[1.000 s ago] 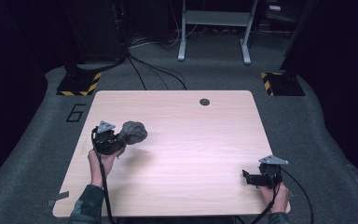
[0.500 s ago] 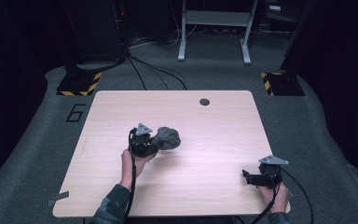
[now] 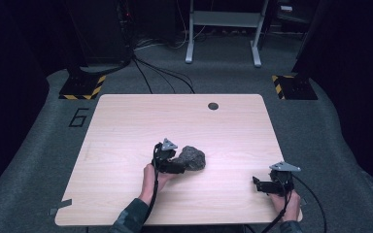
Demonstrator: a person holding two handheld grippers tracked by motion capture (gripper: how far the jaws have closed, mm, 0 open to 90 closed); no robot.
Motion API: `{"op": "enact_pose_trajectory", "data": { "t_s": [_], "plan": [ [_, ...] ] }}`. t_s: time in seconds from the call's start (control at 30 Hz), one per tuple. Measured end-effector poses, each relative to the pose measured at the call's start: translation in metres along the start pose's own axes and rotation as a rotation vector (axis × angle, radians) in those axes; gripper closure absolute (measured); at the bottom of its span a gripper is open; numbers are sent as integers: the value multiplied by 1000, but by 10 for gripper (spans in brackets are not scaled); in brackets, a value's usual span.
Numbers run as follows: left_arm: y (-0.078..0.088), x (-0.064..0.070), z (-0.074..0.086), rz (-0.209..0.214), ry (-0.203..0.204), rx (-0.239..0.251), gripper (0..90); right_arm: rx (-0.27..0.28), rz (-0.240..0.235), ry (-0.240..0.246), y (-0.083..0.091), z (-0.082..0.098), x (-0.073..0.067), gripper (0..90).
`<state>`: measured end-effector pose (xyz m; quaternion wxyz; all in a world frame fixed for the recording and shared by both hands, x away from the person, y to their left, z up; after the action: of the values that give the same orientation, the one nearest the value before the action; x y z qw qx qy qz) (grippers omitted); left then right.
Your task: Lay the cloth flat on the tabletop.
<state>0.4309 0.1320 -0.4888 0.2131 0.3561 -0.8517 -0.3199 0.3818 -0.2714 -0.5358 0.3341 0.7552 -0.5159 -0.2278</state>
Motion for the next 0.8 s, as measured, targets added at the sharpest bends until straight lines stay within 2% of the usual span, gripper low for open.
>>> {"op": "enact_pose_trajectory", "data": {
  "t_s": [0.07,0.1,0.17,0.2,0.3,0.33,0.43,0.5,0.53,0.57,0.6,0.63,0.67,0.7,0.73,0.77,0.8],
  "plan": [
    [9,-2,5,-5,8,7,217,-2,-1,8,0,0,0,75],
    [12,-4,9,0,-1,-1,211,-5,0,8,1,0,0,75],
    [14,-5,11,-1,5,2,207,-5,-1,2,1,0,0,75],
    [20,-6,20,0,12,-6,203,-5,0,-5,0,0,0,76],
    [24,-6,28,-1,7,-10,199,-6,1,4,1,-1,-1,85],
    [28,-5,35,3,4,-12,196,-7,17,8,1,-2,-3,117],
    [30,-3,41,-5,7,-12,196,-1,22,4,1,-3,-9,141],
    [30,-1,48,-30,-21,-28,196,16,-27,-4,1,-8,-24,158],
    [30,1,50,-32,-22,-30,198,38,-58,5,1,-11,-35,173],
    [30,1,50,-32,-22,-30,202,38,-58,5,1,-11,-35,173],
    [28,2,52,-40,-33,-43,222,53,-100,40,1,-19,-53,201],
    [28,2,52,-40,-33,-43,240,53,-100,40,1,-19,-53,201],
    [26,3,54,-35,-33,-44,255,73,-131,82,0,-29,-72,247],
    [26,3,54,-35,-33,-44,261,73,-131,82,0,-29,-72,247],
    [25,4,55,-36,-40,-47,280,89,-153,107,-2,-39,-90,286],
    [25,4,55,-36,-40,-47,292,89,-153,107,-2,-39,-90,286],
    [24,5,55,-37,-32,-36,292,96,-175,121,-3,-44,-99,312]
  ]
}}
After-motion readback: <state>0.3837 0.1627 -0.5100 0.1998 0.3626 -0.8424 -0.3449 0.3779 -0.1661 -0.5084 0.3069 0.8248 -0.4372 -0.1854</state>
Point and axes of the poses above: each handheld gripper's, and its own axes: y roughly backward along the jaws, z roughly out of its underside, x roughly to its right, the point moved 1 cm from there along -y, roughly forward along the jaws, and after that the axes turned 5 degrees about -x, right-handed, at the moved point
